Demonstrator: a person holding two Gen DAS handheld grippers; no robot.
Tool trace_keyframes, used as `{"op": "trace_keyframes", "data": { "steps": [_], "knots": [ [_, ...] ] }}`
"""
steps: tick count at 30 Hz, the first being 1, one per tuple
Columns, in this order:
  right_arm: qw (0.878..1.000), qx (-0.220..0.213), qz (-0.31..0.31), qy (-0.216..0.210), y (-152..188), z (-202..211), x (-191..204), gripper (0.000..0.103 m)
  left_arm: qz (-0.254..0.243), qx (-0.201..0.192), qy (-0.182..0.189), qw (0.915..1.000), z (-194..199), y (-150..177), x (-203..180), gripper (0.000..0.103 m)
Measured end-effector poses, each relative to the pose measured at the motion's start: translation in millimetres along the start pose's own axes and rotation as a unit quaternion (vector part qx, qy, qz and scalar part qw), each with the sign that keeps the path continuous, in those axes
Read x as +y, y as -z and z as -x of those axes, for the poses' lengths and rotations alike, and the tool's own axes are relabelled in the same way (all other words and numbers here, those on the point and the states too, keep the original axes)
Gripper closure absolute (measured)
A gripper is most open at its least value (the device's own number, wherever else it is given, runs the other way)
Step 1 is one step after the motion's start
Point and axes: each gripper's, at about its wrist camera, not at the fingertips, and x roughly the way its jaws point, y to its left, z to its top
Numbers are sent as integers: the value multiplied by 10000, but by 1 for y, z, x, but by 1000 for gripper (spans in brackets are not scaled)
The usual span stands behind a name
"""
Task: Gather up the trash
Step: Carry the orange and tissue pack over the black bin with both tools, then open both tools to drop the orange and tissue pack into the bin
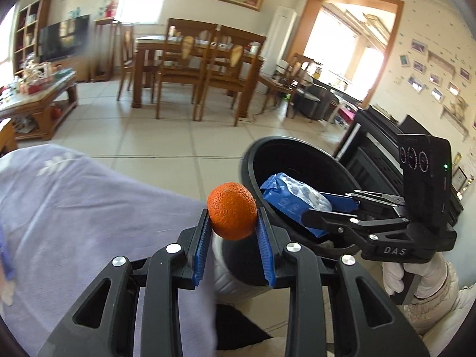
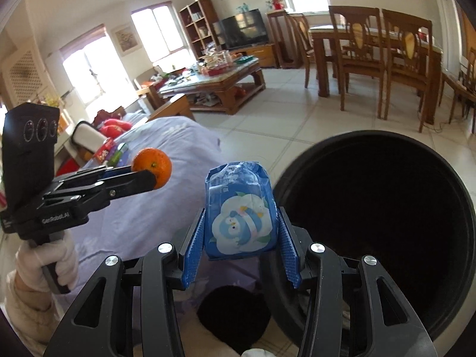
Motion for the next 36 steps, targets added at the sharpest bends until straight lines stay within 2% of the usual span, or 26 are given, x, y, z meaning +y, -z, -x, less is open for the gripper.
{"op": "trace_keyframes", "data": {
  "steps": [8,15,24,30,32,36],
  "knots": [
    [9974,-54,-557,452,28,29,-77,57,-379,304,446,9978,-50,-8,-54,73],
    [9954,59,-726,620,48,32,-111,57,-550,591,566,9951,-80,-5,-72,73],
    [9949,162,-735,668,58,22,-123,57,-673,827,445,9933,-96,5,-79,72],
    [9949,205,-690,706,53,19,-117,55,-649,821,348,9939,-95,3,-80,70],
    [9949,186,-672,730,51,19,-115,51,-646,817,361,9939,-95,2,-81,69],
    [9947,180,-662,770,50,19,-112,49,-601,815,376,9942,-93,3,-79,69]
  ]
}}
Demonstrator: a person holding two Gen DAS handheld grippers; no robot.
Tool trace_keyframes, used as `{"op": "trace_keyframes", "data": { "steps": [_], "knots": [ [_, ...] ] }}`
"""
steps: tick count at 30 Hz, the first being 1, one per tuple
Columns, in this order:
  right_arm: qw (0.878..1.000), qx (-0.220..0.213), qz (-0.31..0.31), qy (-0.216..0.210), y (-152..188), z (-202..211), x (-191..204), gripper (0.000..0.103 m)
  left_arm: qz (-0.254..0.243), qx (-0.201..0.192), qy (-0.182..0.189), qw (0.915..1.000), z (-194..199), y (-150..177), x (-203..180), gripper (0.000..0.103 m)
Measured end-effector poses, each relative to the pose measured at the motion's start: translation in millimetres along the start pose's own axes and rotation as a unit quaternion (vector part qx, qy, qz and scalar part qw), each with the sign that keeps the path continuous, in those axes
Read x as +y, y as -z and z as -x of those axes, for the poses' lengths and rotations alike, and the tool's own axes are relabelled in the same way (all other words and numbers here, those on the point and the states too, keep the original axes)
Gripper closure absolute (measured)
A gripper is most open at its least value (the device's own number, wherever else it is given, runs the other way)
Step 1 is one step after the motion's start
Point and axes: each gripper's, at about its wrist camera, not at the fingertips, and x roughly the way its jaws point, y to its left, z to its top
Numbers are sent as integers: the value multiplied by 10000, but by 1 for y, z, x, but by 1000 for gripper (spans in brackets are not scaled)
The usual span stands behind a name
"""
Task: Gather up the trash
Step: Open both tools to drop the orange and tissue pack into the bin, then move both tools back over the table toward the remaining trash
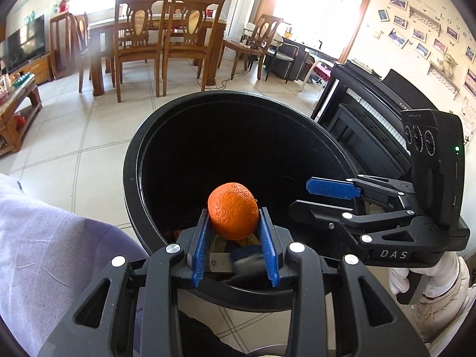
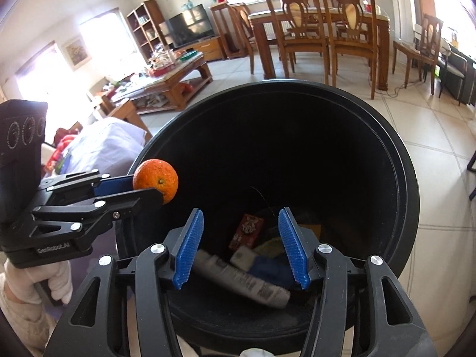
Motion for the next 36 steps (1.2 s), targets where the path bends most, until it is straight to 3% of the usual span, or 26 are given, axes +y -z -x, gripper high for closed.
{"op": "trace_keyframes", "data": {
  "steps": [6,8,13,15,17,23,25,36],
  "knots": [
    [10000,-49,21,78,0,3,7,46,28,-93,65,9999,6,2,3,68],
    [9999,-63,38,99,-1,5,10,46,10,-154,64,9999,10,3,3,57],
    [9998,-88,120,107,-6,6,22,46,27,-323,0,9995,27,11,7,54],
    [9998,-102,156,86,-9,5,29,46,64,-427,-87,9990,37,15,11,43],
    [9997,-135,195,67,-12,4,38,38,125,-583,-229,9980,50,20,17,34],
    [9989,-235,404,-84,-24,-3,77,38,405,-948,-688,9923,94,36,45,26],
    [9981,-282,529,-154,-29,-6,95,33,481,-1041,-868,9896,107,42,54,22],
    [9899,-167,1217,-713,-48,-43,210,33,1131,-1294,-1670,9708,174,93,111,16]
  ]
}}
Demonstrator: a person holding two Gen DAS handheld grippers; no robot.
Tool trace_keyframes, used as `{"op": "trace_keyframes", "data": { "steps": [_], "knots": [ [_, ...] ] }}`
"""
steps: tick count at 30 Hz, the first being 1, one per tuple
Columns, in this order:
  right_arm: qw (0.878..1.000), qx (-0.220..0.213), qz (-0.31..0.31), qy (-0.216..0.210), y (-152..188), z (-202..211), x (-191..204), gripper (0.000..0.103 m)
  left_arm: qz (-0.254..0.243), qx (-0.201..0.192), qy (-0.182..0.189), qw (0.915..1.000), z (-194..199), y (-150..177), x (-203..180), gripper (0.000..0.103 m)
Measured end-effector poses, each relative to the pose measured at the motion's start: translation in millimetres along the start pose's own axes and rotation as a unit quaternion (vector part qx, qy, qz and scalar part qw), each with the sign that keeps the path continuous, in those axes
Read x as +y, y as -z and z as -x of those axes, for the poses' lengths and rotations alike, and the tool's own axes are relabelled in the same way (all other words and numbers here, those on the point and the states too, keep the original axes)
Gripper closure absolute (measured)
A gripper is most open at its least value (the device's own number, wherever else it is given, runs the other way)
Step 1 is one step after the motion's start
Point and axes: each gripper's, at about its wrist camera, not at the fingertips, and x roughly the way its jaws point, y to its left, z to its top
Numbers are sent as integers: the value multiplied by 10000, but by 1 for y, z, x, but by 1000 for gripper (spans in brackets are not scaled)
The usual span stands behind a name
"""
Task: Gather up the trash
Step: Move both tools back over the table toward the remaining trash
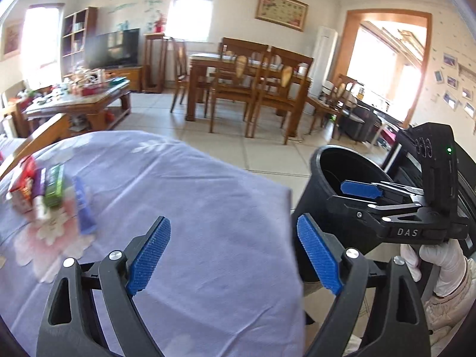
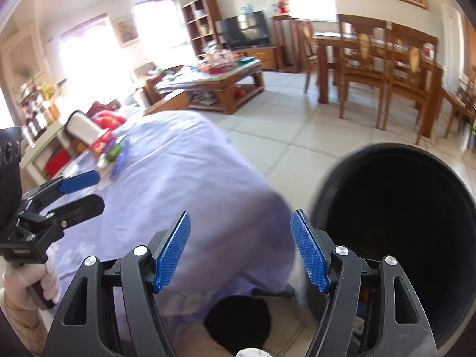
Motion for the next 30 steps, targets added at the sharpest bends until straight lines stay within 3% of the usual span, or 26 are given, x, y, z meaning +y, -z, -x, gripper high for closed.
{"op": "trace_keyframes", "data": {
  "steps": [8,16,22,30],
  "knots": [
    [9988,128,362,-316,-13,-37,68,33,549,-102,-466,9973,29,13,73,14],
    [9960,278,594,-599,-25,-72,117,33,1221,-199,-913,9881,55,25,156,14],
    [9928,405,774,-818,-41,-109,157,33,1540,-219,-1208,9804,65,12,213,14],
    [9857,725,1051,-1101,-64,-160,207,33,1629,-34,-1318,9778,52,-16,267,14]
  ]
}}
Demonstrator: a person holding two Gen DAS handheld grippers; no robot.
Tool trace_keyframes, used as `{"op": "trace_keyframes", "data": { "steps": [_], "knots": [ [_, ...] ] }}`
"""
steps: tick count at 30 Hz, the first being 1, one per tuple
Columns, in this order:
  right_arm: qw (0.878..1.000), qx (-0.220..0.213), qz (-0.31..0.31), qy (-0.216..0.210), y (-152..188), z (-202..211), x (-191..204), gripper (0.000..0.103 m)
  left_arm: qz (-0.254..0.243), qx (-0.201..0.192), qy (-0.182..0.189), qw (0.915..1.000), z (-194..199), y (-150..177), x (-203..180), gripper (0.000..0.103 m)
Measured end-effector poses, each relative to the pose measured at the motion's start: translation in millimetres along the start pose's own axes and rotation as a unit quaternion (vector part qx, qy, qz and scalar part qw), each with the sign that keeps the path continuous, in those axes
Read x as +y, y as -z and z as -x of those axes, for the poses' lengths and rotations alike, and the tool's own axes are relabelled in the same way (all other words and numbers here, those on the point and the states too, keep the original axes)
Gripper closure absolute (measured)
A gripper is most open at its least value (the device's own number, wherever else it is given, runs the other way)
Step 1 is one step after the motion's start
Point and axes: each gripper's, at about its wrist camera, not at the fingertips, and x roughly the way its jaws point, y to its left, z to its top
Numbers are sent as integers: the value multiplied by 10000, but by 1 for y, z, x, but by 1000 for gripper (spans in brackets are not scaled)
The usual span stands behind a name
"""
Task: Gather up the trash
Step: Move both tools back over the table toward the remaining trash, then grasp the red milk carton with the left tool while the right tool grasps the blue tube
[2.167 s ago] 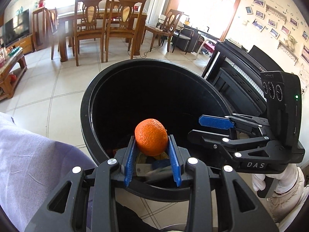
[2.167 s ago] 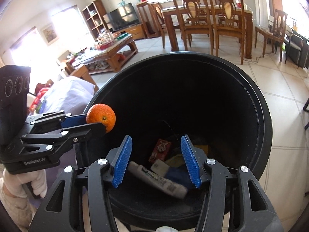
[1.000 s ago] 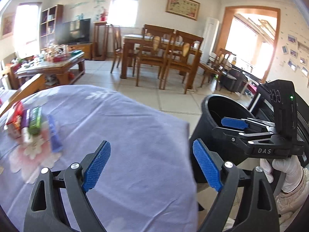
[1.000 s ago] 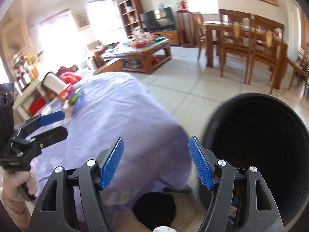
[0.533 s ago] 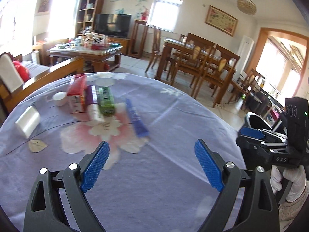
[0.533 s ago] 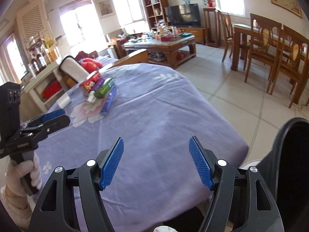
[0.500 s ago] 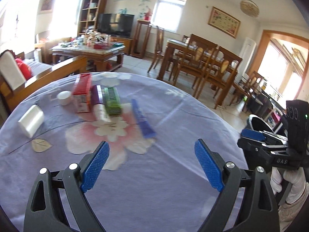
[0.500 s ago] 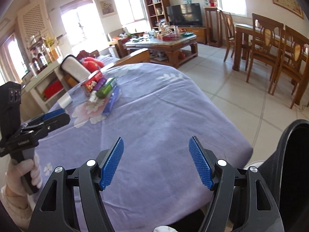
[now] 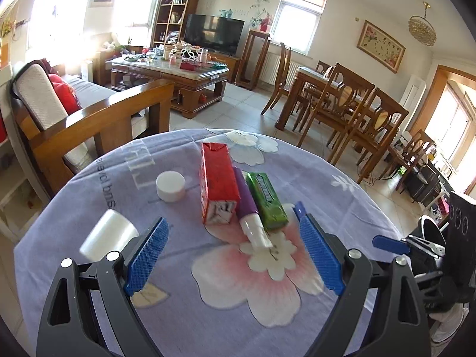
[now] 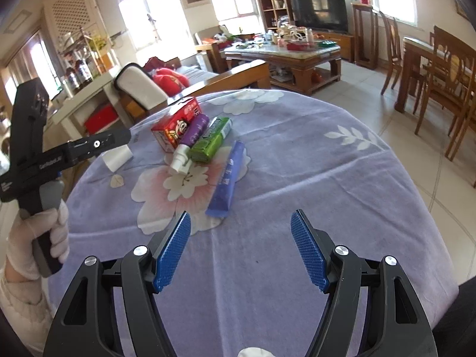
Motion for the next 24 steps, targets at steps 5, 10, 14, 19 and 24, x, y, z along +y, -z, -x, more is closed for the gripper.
{"op": "trace_keyframes", "data": {
  "steps": [5,10,14,19,24],
  "knots": [
    [9998,159,137,-54,-16,-26,10,33,-21,233,-37,9997,-24,-16,8,14],
    [9993,289,212,-71,-26,-45,13,33,-33,448,62,9990,-45,-19,7,22],
    [9991,324,259,-36,-30,-55,10,44,-37,580,173,9982,-59,-20,8,44],
    [9984,444,337,31,-30,-66,9,47,1,651,153,9978,-70,-18,11,49],
    [9981,433,423,129,-31,-68,9,52,64,616,134,9980,-73,-18,18,61]
  ]
}}
